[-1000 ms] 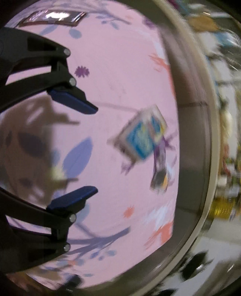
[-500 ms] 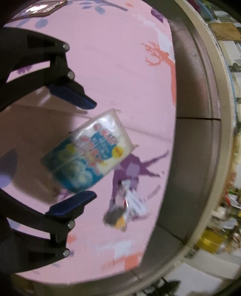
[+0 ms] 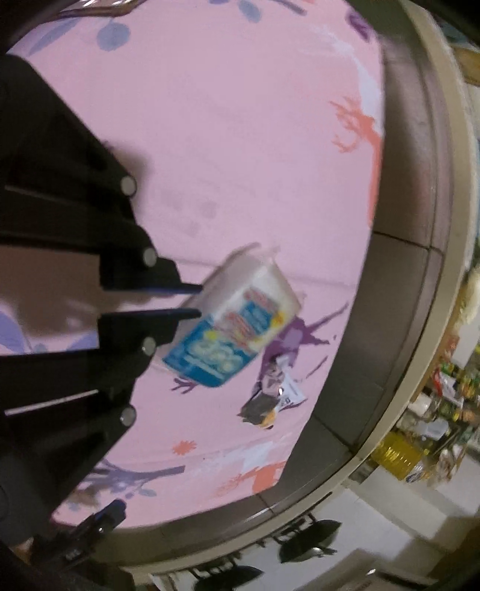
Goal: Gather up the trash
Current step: 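Grasp the white-and-blue printed box with left tool while right tool grasps snack wrapper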
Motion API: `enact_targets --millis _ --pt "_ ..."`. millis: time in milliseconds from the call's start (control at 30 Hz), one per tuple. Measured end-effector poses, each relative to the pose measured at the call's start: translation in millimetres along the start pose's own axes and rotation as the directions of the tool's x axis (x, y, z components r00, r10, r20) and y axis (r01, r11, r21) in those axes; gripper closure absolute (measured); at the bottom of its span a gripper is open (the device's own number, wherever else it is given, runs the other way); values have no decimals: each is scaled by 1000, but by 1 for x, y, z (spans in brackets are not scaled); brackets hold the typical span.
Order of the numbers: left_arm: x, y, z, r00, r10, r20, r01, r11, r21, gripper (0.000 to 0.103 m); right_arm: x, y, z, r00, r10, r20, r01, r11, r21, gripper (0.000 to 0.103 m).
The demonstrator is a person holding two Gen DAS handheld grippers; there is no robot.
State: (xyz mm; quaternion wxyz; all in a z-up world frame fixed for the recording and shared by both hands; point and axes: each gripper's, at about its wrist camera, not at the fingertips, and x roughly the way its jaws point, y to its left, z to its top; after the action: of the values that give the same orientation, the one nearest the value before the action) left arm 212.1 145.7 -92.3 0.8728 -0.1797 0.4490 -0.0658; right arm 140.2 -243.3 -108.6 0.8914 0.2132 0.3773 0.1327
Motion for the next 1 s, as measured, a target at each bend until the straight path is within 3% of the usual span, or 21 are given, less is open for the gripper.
enact_targets --millis 33,67,100,167,300,400,567,600,667,767,800,867,933,1000 --pt "-3 5 0 1000 -8 3 8 1000 -20 95 3 6 1 1000 10 0 -10 1000 -14 45" --pt "-7 11 2 1000 -17 11 17 999 -41 85 5 14 3 1000 19 -1 -19 999 -31 45" --pt "-9 16 5 1000 -13 18 14 998 -59 61 10 21 6 1000 29 -5 -29 998 -50 45" --pt "-10 26 9 999 -6 35 9 994 -109 44 19 35 12 999 45 -8 -45 995 -86 45" --pt "0 26 15 999 -47 7 48 991 -123 43 68 76 37 997 65 -34 -72 967 -245 45" --pt "7 26 16 998 -57 -18 54 990 -134 43 116 102 51 995 49 -85 -76 932 -356 59" --pt "14 30 20 998 -43 -35 38 991 -131 38 174 136 52 984 11 -175 -98 862 -497 61" --pt "14 31 21 999 -38 -37 34 991 -127 37 175 140 45 972 45 -230 -157 852 -499 61" --pt "13 33 23 999 -35 -38 30 993 -117 36 157 151 21 927 170 -334 -324 811 -487 61" --pt "10 34 23 1000 -6 -25 3 995 -95 31 128 153 -4 895 234 -380 -410 766 -495 61" --pt "10 32 24 1000 8 -23 -10 997 -83 31 120 147 -7 898 237 -372 -407 770 -491 61" --pt "12 25 24 999 39 -18 -40 998 -43 31 112 131 5 945 177 -276 -300 809 -507 61" --pt "13 15 24 998 68 -14 -68 998 1 30 110 115 28 977 112 -181 -189 848 -496 61" --pt "14 2 22 995 99 2 -99 993 62 26 111 101 56 991 75 -110 -117 884 -453 61"
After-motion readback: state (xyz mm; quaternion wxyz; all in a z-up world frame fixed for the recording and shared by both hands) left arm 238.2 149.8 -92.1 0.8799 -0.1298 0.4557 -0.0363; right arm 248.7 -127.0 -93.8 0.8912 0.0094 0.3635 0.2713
